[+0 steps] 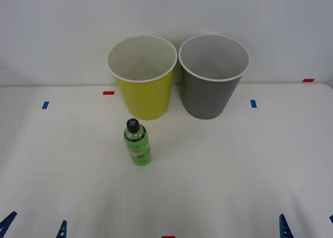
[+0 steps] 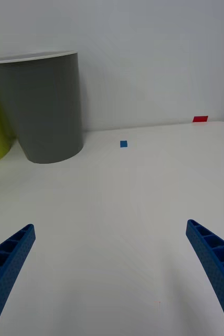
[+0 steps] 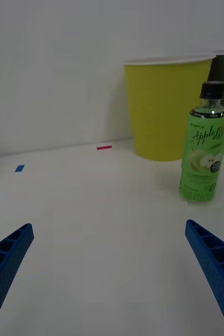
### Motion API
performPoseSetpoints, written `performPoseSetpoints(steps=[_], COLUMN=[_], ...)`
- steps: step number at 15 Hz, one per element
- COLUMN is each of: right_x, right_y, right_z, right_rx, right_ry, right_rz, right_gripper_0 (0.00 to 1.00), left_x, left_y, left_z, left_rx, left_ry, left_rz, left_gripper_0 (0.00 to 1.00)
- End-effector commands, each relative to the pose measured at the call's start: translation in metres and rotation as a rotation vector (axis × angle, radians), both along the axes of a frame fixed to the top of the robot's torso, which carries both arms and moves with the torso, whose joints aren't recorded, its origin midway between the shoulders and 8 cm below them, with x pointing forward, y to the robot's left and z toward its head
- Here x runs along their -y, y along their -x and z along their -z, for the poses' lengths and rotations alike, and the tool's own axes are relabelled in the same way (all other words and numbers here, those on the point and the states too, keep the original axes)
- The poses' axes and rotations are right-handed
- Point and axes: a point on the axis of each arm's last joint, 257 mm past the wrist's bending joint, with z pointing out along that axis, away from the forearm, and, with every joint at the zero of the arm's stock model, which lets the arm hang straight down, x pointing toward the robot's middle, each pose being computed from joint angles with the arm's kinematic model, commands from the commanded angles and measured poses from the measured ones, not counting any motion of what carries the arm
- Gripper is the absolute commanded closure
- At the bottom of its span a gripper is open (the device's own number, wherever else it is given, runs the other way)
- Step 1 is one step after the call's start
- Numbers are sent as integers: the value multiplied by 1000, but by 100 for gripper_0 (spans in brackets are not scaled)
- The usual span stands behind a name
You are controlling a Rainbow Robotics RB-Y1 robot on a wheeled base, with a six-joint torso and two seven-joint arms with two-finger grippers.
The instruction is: Put cans in the gray bin and PET bottles in the light green bin.
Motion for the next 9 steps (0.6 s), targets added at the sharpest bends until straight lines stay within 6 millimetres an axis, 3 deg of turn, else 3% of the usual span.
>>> performPoseSetpoints(steps=[1,5,9], right_x=[0,0,0], right_y=[0,0,0], right_z=[0,0,0], right_rx=[0,0,0], right_ry=[0,0,0], right_rz=[0,0,0], right_gripper_0=[0,0,0], left_x=[21,34,55], left_y=[-15,-45,-71], left_z=[0,21,21], left_rx=[21,35,68], left_ry=[-26,-111,-117], left_rz=[143,315,417], left_gripper_0=[0,0,0])
